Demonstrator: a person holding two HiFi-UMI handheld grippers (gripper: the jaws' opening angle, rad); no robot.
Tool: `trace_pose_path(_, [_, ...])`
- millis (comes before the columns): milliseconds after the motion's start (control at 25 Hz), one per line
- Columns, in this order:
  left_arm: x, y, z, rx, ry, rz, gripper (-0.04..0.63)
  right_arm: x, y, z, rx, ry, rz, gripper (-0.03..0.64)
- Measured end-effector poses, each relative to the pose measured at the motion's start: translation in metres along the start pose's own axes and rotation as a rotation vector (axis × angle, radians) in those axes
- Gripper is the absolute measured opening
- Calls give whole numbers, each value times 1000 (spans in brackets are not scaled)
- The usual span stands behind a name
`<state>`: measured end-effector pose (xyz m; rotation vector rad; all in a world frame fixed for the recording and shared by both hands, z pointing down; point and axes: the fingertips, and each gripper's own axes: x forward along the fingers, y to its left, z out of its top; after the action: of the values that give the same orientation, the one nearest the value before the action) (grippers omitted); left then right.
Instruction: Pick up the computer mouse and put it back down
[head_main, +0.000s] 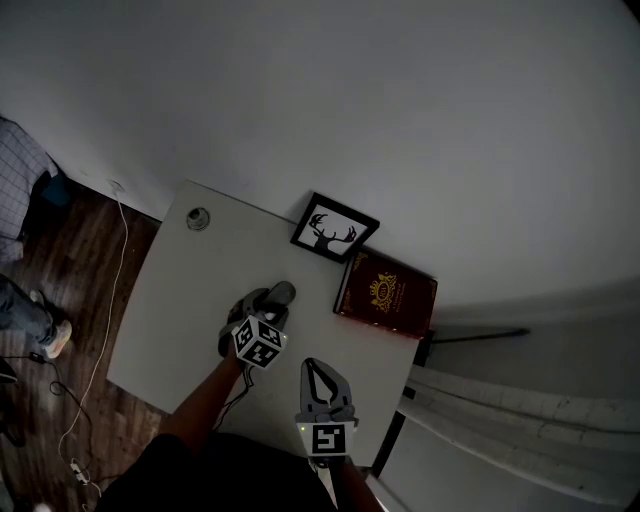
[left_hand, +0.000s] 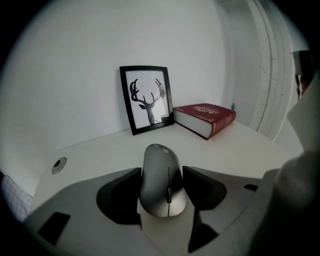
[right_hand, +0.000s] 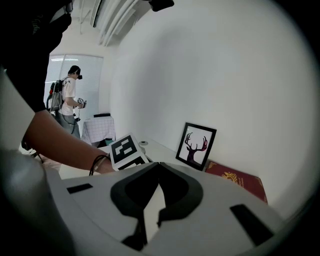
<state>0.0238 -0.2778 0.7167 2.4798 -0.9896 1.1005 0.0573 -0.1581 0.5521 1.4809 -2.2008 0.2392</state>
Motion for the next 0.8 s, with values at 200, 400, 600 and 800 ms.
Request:
trace_pose_path(200, [-5, 1, -2, 3, 1, 17, 255, -5, 3, -1, -3, -2, 1, 21])
trace_pose_path(400, [-14, 4, 2, -1, -21, 52, 258, -8, 5, -3, 0, -12, 3, 21])
trace_pose_path(600, [-27, 0, 6, -4, -35, 51, 256, -9, 7, -4, 20, -23, 8, 21])
trace_pose_path(800, [-45, -18, 7, 2, -50, 8, 209, -12, 8, -2, 24, -43, 10, 21])
